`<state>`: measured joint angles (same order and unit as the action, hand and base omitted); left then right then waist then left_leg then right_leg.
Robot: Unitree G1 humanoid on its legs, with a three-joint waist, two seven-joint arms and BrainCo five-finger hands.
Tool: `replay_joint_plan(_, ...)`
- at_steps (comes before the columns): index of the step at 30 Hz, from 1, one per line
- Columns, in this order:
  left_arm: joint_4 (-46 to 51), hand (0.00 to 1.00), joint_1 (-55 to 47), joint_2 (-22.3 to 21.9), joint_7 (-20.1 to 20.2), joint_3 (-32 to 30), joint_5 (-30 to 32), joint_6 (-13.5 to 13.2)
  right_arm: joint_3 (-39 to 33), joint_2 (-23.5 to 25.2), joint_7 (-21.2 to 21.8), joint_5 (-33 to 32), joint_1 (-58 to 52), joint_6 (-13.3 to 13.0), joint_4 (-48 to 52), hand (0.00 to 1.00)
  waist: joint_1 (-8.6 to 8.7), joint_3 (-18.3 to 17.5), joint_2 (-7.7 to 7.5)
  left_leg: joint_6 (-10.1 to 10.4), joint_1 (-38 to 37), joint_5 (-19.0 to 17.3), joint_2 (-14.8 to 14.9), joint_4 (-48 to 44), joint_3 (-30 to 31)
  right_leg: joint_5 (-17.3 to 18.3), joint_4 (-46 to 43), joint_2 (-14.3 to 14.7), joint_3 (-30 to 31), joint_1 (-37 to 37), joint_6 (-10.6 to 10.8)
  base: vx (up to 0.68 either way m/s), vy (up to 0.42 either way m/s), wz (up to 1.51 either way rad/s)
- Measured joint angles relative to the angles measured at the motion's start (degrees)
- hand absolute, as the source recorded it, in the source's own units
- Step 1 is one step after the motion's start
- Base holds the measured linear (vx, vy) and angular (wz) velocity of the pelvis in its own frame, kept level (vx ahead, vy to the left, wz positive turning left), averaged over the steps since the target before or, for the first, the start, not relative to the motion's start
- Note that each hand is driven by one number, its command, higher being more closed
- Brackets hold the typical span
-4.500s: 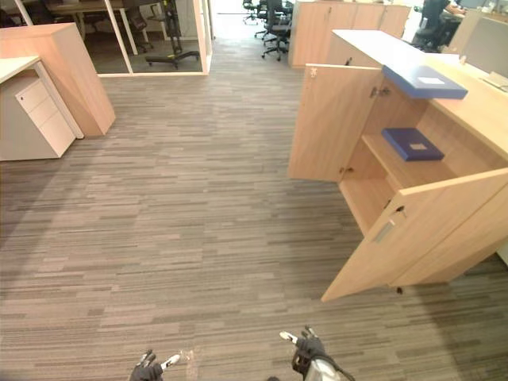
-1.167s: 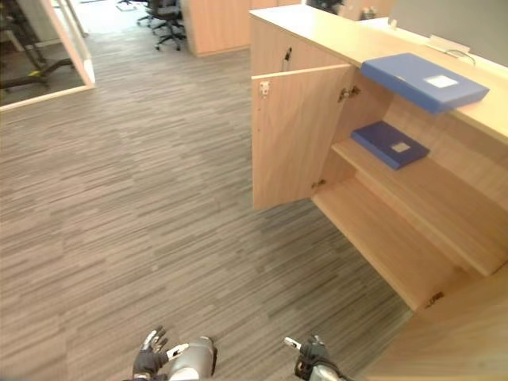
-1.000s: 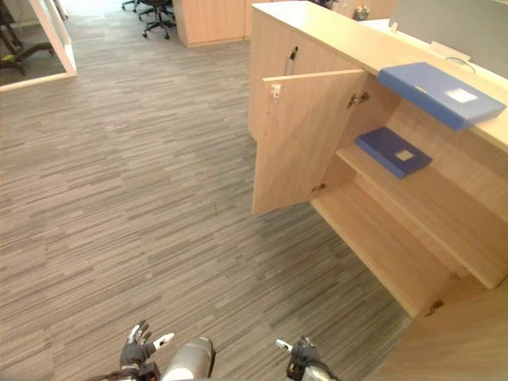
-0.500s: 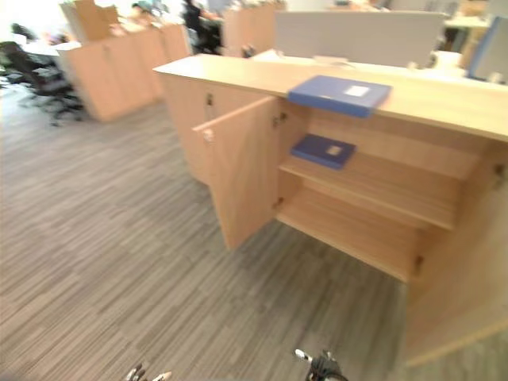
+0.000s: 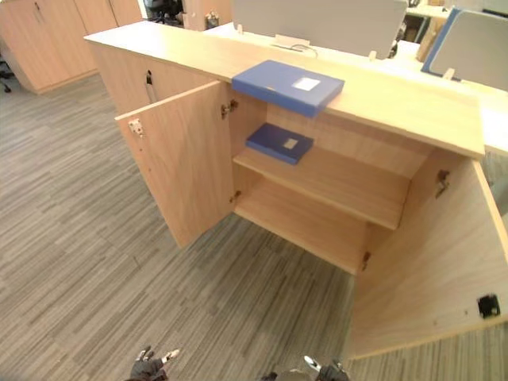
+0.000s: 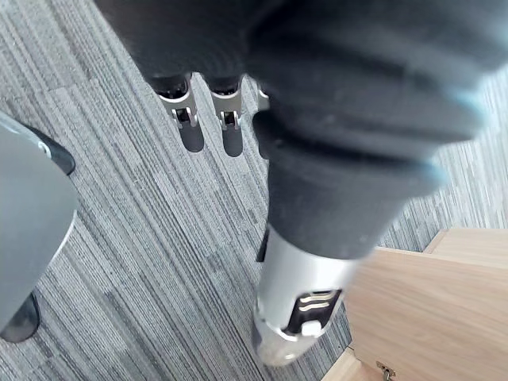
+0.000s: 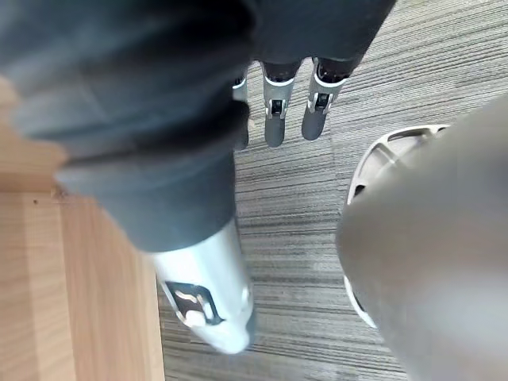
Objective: Walk over to the cabinet, pick up the folder, carry it to the office cabinet, place the folder inside the office cabinet, then close the office cabinet door
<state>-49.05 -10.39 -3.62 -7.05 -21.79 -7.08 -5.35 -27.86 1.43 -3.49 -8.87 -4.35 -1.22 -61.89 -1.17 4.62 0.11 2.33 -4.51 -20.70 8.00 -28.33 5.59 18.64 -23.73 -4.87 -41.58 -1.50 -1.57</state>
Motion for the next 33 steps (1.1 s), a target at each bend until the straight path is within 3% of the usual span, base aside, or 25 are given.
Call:
replay_joint_plan(1,-0.3,0.0,0.0,0.0,0.0,-0.4,-0.4,0.0,0.2,-0.1,-0.1,-0.9,0.0,0.0,0.3,0.0,-0.07,-0.3,0.34,0.6,4.0,0.2,1.0,-10.1,-0.2,-0.4,2.1,2.0,0.2,1.6,-0.1,0.24,-0.005,-0.23)
replay_joint_plan(2,-0.7,0.0,0.0,-0.1,0.0,-1.3,-0.5,0.0,0.4,-0.4,-0.2,-1.4,0.0,0.0,0.4,0.0,-0.09,-0.3,1.29,2.9,7.2,2.5,1.8,-19.2,-0.3,-0.9,3.7,3.8,1.1,3.7,-0.9,0.28,0.048,-0.36)
replay_joint_plan(4,-1.2,0.0,-0.1,-0.1,0.0,-2.1,-1.8,0.0,0.5,-0.7,-0.5,-1.5,0.2,-0.1,0.3,0.0,-0.4,-0.5,2.0,5.4,10.8,4.4,2.6,-31.1,-1.0,-0.9,5.3,5.4,4.1,6.5,-1.1,0.36,0.108,-0.68)
replay_joint_plan(5,-1.2,0.0,0.0,-0.1,0.0,-2.4,-2.0,0.0,0.6,-0.6,-0.6,-1.6,0.3,-0.1,0.2,0.0,-0.71,-0.6,1.96,5.2,12.0,4.2,2.6,-34.1,-2.1,-0.9,5.9,5.5,5.5,7.2,-1.1,0.35,0.14,-1.02)
replay_joint_plan(7,-1.1,0.0,0.1,0.0,-0.1,-3.6,-2.3,-0.2,2.6,-0.9,-1.2,-1.8,1.0,-0.1,-0.1,0.0,-1.65,-0.1,1.23,2.0,16.4,2.3,2.1,-38.5,-5.4,-2.3,9.4,5.3,10.6,11.0,0.0,0.33,0.175,-1.11)
replay_joint_plan(9,-1.0,0.0,0.1,0.0,-0.1,-4.6,-2.6,-0.7,3.3,-1.0,-1.6,-1.9,2.1,-0.1,-1.1,0.0,-2.18,0.1,0.94,-0.8,19.6,0.3,0.4,-34.6,-5.1,-3.2,11.3,3.6,14.6,13.6,1.4,0.27,0.266,-1.19)
replay_joint_plan(11,-1.0,0.0,0.0,0.0,-0.3,-5.2,-2.8,-1.4,3.3,-0.6,-1.7,-2.1,3.4,-0.1,-2.4,0.0,-3.37,0.5,0.52,-0.9,21.1,-0.1,-1.4,-23.5,-3.6,-3.5,11.7,0.6,18.6,15.5,2.0,0.26,0.332,-1.19)
replay_joint_plan(12,-1.0,0.0,-0.6,0.1,-0.4,-5.2,-3.0,-1.5,3.6,-0.4,-1.7,-2.1,3.7,-0.2,-2.6,0.0,-3.79,0.4,0.62,-1.0,21.0,2.1,-2.4,-12.3,-0.1,-3.7,12.2,-0.8,19.9,16.5,3.4,0.31,0.381,-0.95)
replay_joint_plan(13,-1.3,0.0,-1.3,-0.2,-0.5,-5.2,-3.1,-1.7,5.7,-0.5,-1.7,-2.0,3.6,-0.3,-2.5,0.0,-4.36,0.1,0.94,2.3,20.4,11.5,-2.8,-4.9,2.6,-3.5,13.2,-1.5,21.1,18.1,6.2,0.34,0.382,-0.8)
replay_joint_plan(14,-1.6,0.0,-1.1,0.4,-0.5,-6.1,-3.8,-1.7,6.3,0.4,-1.7,-2.1,3.4,-0.3,-2.5,0.0,-4.51,0.1,-0.43,2.0,19.5,10.9,-4.1,-4.7,1.5,-3.8,13.8,-3.0,21.9,18.7,6.5,0.38,0.342,-0.35)
replay_joint_plan(15,-1.8,0.0,-0.8,1.6,-0.8,-6.5,-4.1,-1.8,7.4,2.0,-1.7,-2.0,3.3,-0.4,-2.5,0.0,-4.4,-0.2,-2.83,1.1,18.5,11.6,-5.9,-2.2,1.2,-5.0,14.8,-4.6,22.0,18.4,5.9,0.36,0.289,0.08)
replay_joint_plan(16,-2.2,0.0,-0.1,1.9,-1.0,-6.6,-4.3,-2.3,7.3,2.8,-1.6,-2.1,4.0,-0.5,-2.5,0.0,-4.53,-0.4,-3.84,0.9,19.0,11.7,-7.2,-2.7,2.3,-8.1,15.6,-5.1,22.2,17.9,4.8,0.38,0.34,0.1)
replay_joint_plan(18,-3.1,0.0,0.0,1.9,-1.5,-7.1,-4.9,-2.3,7.0,2.8,-1.4,-2.1,4.9,-0.6,-2.9,0.0,-4.98,-0.7,-3.79,0.7,18.6,11.5,-9.3,-2.7,2.8,-11.3,15.7,-7.2,23.3,17.7,5.7,0.27,0.305,-0.13)
replay_joint_plan(20,-5.1,0.0,-0.6,2.1,-1.7,-7.6,-4.9,-2.4,7.0,2.8,-1.0,-2.0,5.4,-1.0,-2.9,0.0,-5.47,-2.1,-3.94,-2.0,15.1,12.3,-11.3,3.0,0.1,-14.7,15.7,-10.7,25.7,16.7,6.5,0.22,0.297,-0.47)
replay_joint_plan(22,-5.5,0.0,-1.2,2.3,-1.8,-7.2,-4.8,-2.4,6.7,2.7,-0.4,-1.1,5.0,-0.9,-3.0,0.0,-5.66,-2.4,-3.86,-3.6,11.9,13.3,-13.2,7.1,-1.8,-15.7,14.7,-13.5,27.1,16.4,7.0,0.15,0.232,-0.5)
replay_joint_plan(25,-5.5,0.0,-2.6,2.1,-1.8,-6.1,-3.9,-2.4,6.8,1.6,0.0,0.1,2.9,-0.2,-3.1,0.0,-6.03,-3.3,-2.5,-5.6,6.7,14.9,-15.9,13.8,-3.2,-15.8,3.3,-18.2,31.0,10.8,7.0,0.07,0.224,-0.42)
replay_joint_plan(26,-5.5,0.0,-2.9,1.8,-1.8,-5.9,-3.7,-2.4,6.7,1.0,0.1,0.4,2.7,0.0,-2.9,0.0,-5.63,-3.3,-2.31,-6.0,4.4,15.9,-17.1,16.7,-3.5,-16.0,-3.4,-20.6,30.9,7.6,6.6,0.01,0.164,-0.23)
replay_joint_plan(28,-5.4,0.0,-3.5,1.9,-1.6,-5.5,-3.5,-2.5,6.7,0.0,0.3,1.0,2.2,0.0,-2.9,0.0,-4.93,-3.4,-2.3,-6.9,1.5,16.7,-18.1,19.5,-3.8,-17.5,-10.0,-23.3,29.1,5.5,3.6,0.01,0.107,-0.04)
replay_joint_plan(30,-5.2,0.0,-3.9,1.9,-1.5,-5.5,-3.4,-2.5,7.4,-0.1,0.6,1.0,2.1,-0.1,-3.0,0.0,-4.69,-3.7,-1.77,-7.3,0.1,16.9,-17.5,21.3,-3.8,-15.5,-12.5,-23.0,27.6,4.3,3.0,0.0,0.054,-0.19)
replay_joint_plan(31,-5.1,0.0,-3.9,1.9,-1.5,-5.4,-3.3,-2.6,8.7,-0.1,0.8,1.0,2.5,-0.2,-3.0,0.0,-4.48,-3.6,-1.71,-8.2,-0.4,16.7,-16.5,22.5,-3.6,-10.5,-14.4,-20.4,27.4,1.7,4.5,-0.01,-0.006,-0.35)
replay_joint_plan(32,-5.1,0.0,-3.8,1.9,-1.5,-5.4,-3.1,-2.5,9.5,-0.2,0.8,1.1,2.6,-0.2,-3.0,0.0,-4.49,-3.4,-1.66,-8.5,-0.5,16.8,-15.8,22.8,-3.3,-7.8,-15.3,-18.5,27.3,0.1,4.5,-0.01,-0.074,-0.42)
replay_joint_plan(33,-5.1,0.0,-3.6,1.9,-1.5,-5.3,-2.7,-2.5,10.7,-0.2,0.9,1.0,2.8,-0.3,-2.6,0.0,-4.43,-3.1,-1.52,-8.5,-0.8,16.7,-14.1,23.0,-3.0,-4.1,-15.8,-14.0,25.5,-2.7,4.3,-0.01,-0.124,-0.29)
